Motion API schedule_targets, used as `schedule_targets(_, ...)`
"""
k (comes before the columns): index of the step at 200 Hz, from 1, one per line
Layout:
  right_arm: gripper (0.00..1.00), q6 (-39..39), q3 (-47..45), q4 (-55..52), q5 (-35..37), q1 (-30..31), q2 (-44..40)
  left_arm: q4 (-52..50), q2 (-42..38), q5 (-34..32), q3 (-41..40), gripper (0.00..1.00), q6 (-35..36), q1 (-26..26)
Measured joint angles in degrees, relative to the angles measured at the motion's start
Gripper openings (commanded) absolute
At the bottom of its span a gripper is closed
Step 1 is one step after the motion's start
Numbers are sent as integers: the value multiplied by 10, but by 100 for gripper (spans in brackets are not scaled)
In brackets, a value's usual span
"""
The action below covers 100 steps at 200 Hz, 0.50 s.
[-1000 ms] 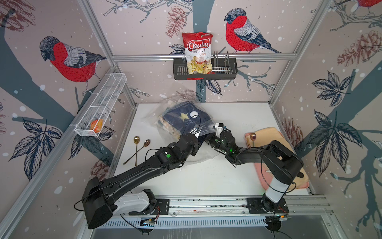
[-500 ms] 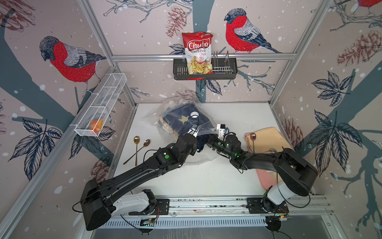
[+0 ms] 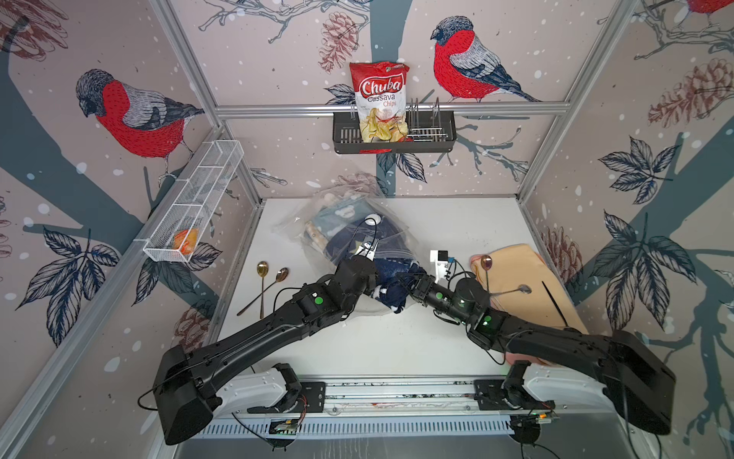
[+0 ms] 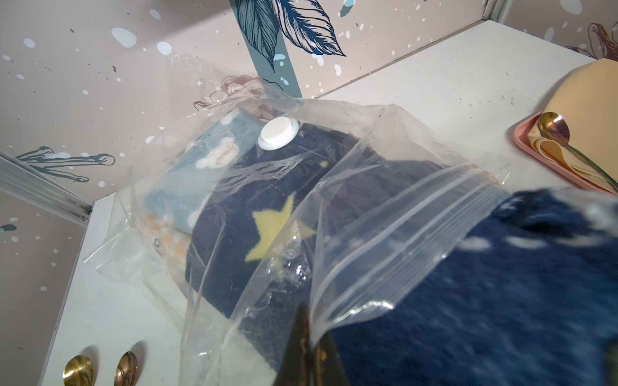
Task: Take the blanket out of the vacuum bag
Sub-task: Take out the blanket from the vacuum bag.
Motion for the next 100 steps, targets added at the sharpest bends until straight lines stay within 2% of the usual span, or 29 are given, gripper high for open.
schedule_targets(43, 0, -64, 71, -143, 61, 2, -120, 2, -3, -23, -4, 0, -5, 8)
schedule_targets(67, 0, -101, 132, -200, 82, -7, -136, 5, -12, -39, -10, 0, -6, 13)
schedule_targets(100, 0, -140, 231, -258, 79, -70, -124, 14, -21, -54, -18, 0, -7, 18)
